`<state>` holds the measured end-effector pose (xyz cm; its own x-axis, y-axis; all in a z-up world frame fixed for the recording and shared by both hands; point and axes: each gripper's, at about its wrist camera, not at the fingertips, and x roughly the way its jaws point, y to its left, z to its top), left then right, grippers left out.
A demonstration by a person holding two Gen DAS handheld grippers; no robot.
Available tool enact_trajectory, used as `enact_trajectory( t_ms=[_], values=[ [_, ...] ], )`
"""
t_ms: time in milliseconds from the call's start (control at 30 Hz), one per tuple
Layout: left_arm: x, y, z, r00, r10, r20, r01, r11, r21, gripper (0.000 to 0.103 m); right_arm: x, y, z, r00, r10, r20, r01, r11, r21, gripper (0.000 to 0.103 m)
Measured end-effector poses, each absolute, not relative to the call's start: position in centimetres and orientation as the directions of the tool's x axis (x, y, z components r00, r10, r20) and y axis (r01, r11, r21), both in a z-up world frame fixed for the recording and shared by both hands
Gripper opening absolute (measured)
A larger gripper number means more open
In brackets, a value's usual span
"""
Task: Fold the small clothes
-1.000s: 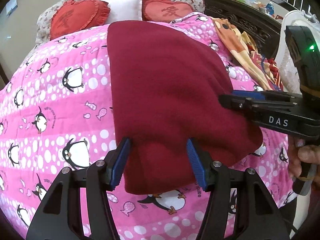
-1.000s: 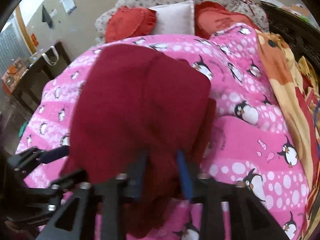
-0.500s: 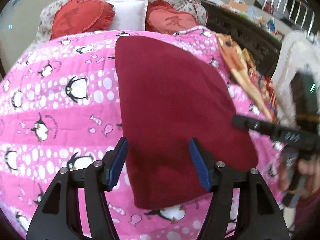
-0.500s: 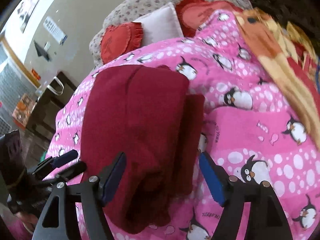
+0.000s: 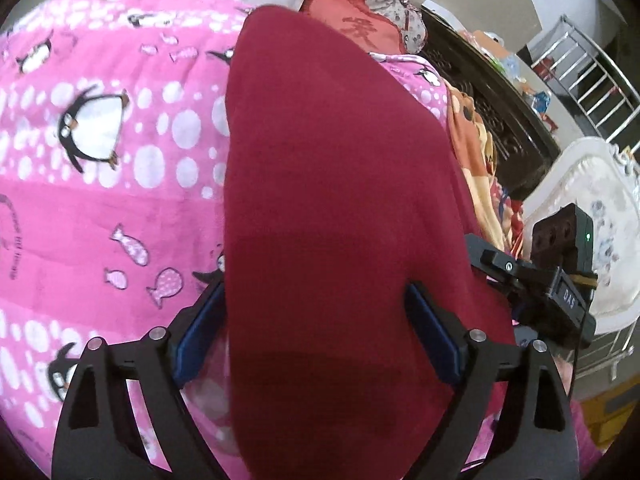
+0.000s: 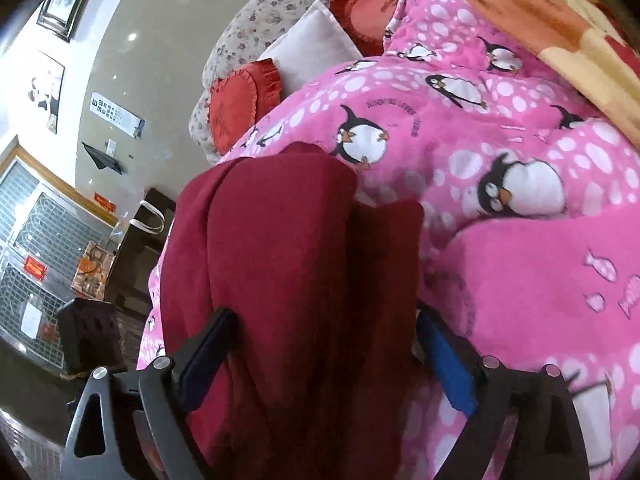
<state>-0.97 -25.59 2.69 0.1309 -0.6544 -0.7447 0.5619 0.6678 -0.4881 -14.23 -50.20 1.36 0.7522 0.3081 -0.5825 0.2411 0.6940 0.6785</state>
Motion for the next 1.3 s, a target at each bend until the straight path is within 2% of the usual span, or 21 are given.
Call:
enact_trajectory(
  t_ms=[33, 67, 100, 133, 167, 200, 267, 433, 567, 667, 700, 767, 800, 833, 1000, 1133, 1200, 1300],
  values=[
    [-1.0, -25.7, 2.8, 0.133, -0.656, -0.743, 0.561, 0.668, -0.489, 0.089, -13.9, -49.9, 1.5, 0.743, 0.325, -0.585, 0.226, 0.701, 0.677, 0.089],
    [-1.2, -25.8, 3.0, 0.137, -0.657, -0.741, 0.571, 0.664, -0.483, 0.077, -13.9, -49.7, 1.6, 0.743, 0.336, -0.58, 0.213, 0.702, 0.68, 0.071],
    [-1.6, -26.0, 3.4, 0.134, -0.661, -0.738, 0.592, 0.651, -0.476, 0.073, -13.9, -49.5, 2.0, 0.746, 0.35, -0.566, 0.196, 0.697, 0.69, 0.059],
    [-1.8, -26.0, 3.7, 0.142, -0.656, -0.741, 0.598, 0.654, -0.463, 0.067, -14.1, -49.2, 2.5, 0.749, 0.331, -0.573, 0.202, 0.71, 0.674, 0.055],
    [-2.1, -25.9, 4.2, 0.146, -0.653, -0.743, 0.606, 0.652, -0.455, 0.058, -14.5, -48.7, 3.4, 0.753, 0.303, -0.585, 0.203, 0.739, 0.643, 0.044],
    [-2.5, -25.6, 4.8, 0.149, -0.652, -0.743, 0.619, 0.648, -0.444, 0.055, -14.6, -48.5, 4.0, 0.755, 0.295, -0.585, 0.2, 0.747, 0.634, 0.037],
    [-3.0, -24.9, 5.9, 0.148, -0.655, -0.741, 0.632, 0.639, -0.438, 0.049, -15.6, -48.0, 5.5, 0.765, 0.309, -0.565, 0.175, 0.745, 0.644, 0.033],
    [-5.4, -21.0, 9.2, 0.154, -0.652, -0.742, 0.633, 0.642, -0.432, 0.049, -17.5, -44.9, 9.1, 0.753, 0.382, -0.535, 0.095, 0.742, 0.664, 0.032],
    [-7.4, -16.9, 9.7, 0.139, -0.62, -0.772, 0.578, 0.684, -0.445, 0.049, -18.3, -42.0, 9.4, 0.714, 0.44, -0.544, 0.07, 0.729, 0.681, 0.032],
    [-8.2, -15.2, 7.8, 0.141, -0.568, -0.811, 0.543, 0.729, -0.416, 0.049, -18.0, -39.6, 7.4, 0.664, 0.437, -0.607, 0.105, 0.749, 0.654, 0.036],
    [-8.3, -14.8, 6.6, 0.144, -0.53, -0.836, 0.527, 0.756, -0.389, 0.049, -17.7, -38.9, 6.2, 0.627, 0.426, -0.653, 0.135, 0.765, 0.629, 0.041],
    [-8.4, -14.5, 5.1, 0.146, -0.504, -0.851, 0.505, 0.778, -0.374, 0.051, -17.6, -37.9, 4.7, 0.564, 0.356, -0.745, 0.193, 0.821, 0.538, 0.044],
    [-8.6, -14.1, 4.8, 0.165, -0.516, -0.841, 0.499, 0.779, -0.38, 0.053, -17.9, -37.8, 4.7, 0.562, 0.334, -0.757, 0.203, 0.831, 0.517, 0.048],
    [-8.7, -14.0, 4.9, 0.183, -0.51, -0.84, 0.498, 0.785, -0.368, 0.056, -18.4, -37.7, 5.0, 0.575, 0.327, -0.75, 0.206, 0.829, 0.52, 0.048],
    [-9.6, -13.8, 5.6, 0.234, -0.469, -0.852, 0.491, 0.813, -0.313, 0.059, -21.3, -35.9, 10.0, 0.659, 0.257, -0.706, 0.128, 0.888, 0.443, 0.048],
    [-10.0, -13.4, 6.3, 0.283, -0.437, -0.854, 0.479, 0.835, -0.269, 0.06, -21.6, -32.4, 12.5, 0.677, 0.297, -0.673, -0.012, 0.919, 0.393, 0.046],
    [-10.5, -13.3, 6.9, 0.327, -0.41, -0.851, 0.479, 0.849, -0.225, 0.06, -20.9, -30.5, 11.9, 0.656, 0.303, -0.691, -0.058, 0.933, 0.355, 0.04],
    [-11.4, -13.1, 7.5, 0.39, -0.371, -0.843, 0.479, 0.863, -0.158, 0.06, -20.7, -29.1, 8.9, 0.611, 0.201, -0.765, -0.022, 0.971, 0.237, 0.036]
  ],
)
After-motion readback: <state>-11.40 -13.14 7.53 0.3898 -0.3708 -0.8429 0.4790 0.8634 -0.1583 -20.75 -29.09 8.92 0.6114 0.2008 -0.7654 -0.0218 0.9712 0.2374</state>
